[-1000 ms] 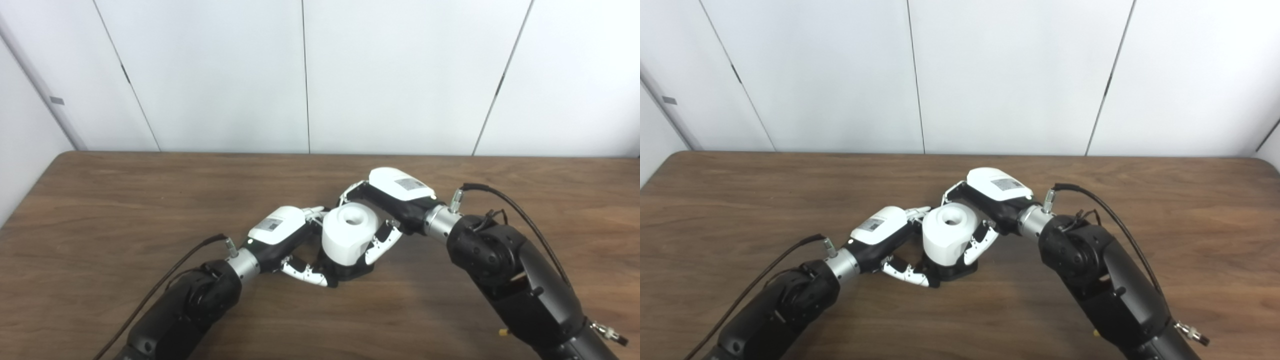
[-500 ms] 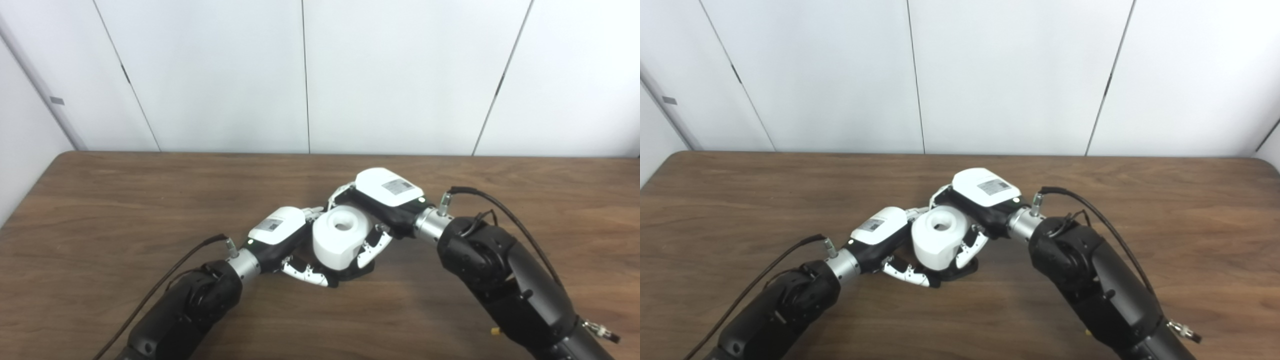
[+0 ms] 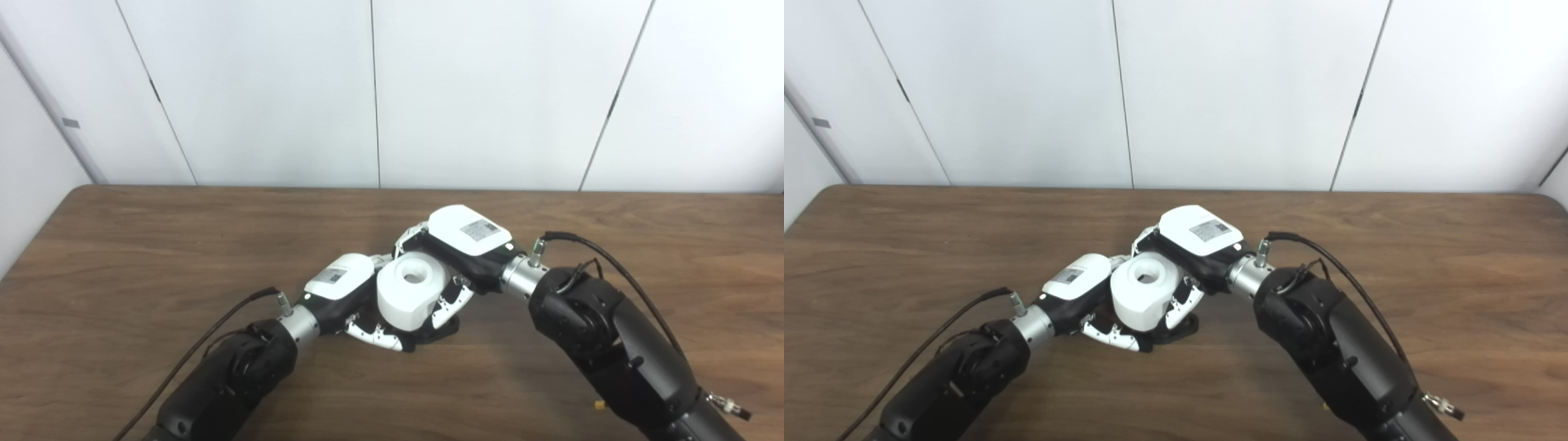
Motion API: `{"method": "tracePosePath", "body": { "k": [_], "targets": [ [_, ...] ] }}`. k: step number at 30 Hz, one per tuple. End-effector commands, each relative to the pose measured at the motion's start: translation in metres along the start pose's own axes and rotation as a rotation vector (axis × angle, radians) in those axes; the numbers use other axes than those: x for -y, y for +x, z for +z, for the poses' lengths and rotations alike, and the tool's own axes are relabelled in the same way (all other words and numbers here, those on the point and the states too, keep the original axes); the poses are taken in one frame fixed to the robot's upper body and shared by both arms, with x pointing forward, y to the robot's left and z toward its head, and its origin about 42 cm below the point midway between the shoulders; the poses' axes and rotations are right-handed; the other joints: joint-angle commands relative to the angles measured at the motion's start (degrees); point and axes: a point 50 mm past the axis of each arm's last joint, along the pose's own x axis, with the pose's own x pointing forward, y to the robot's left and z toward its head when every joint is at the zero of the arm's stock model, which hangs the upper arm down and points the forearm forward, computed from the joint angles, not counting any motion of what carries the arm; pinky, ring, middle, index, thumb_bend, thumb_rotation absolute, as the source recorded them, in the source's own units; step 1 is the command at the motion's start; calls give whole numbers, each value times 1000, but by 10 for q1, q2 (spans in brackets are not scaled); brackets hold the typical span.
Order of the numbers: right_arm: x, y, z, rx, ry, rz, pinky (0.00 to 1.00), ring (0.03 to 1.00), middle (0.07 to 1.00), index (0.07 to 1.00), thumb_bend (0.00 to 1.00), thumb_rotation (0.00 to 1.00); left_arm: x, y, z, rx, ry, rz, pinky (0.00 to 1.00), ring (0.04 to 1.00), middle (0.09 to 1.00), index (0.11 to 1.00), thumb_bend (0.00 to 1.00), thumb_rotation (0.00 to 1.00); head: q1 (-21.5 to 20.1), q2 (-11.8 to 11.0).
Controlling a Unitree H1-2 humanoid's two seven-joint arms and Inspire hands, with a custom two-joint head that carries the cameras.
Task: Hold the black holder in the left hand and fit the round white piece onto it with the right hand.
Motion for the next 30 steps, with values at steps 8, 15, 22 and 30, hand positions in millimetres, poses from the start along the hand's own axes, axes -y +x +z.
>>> {"method": "tracePosePath", "body": {
  "k": [8, 15, 22, 30],
  "targets": [
    [-2, -8, -20, -67, -32, 41, 758, 780, 719, 480, 525, 150, 23, -7, 2, 13, 0, -99, 903, 937, 884, 484, 524, 57, -8, 2],
    [11, -21, -28, -74, -31, 22, 744, 758, 711, 479, 526, 145, 22, -8, 0, 5, 5, -108, 903, 941, 887, 484, 524, 57, -12, 4],
    [15, -26, -31, -92, -39, 26, 765, 751, 712, 479, 527, 144, 19, -7, 1, 1, 5, -112, 909, 947, 890, 484, 524, 58, -12, 5],
    [17, -26, -30, -77, -43, 20, 747, 745, 706, 479, 527, 146, 18, -5, 1, 1, 9, -103, 894, 939, 886, 484, 524, 57, -10, 8]
  ]
}}
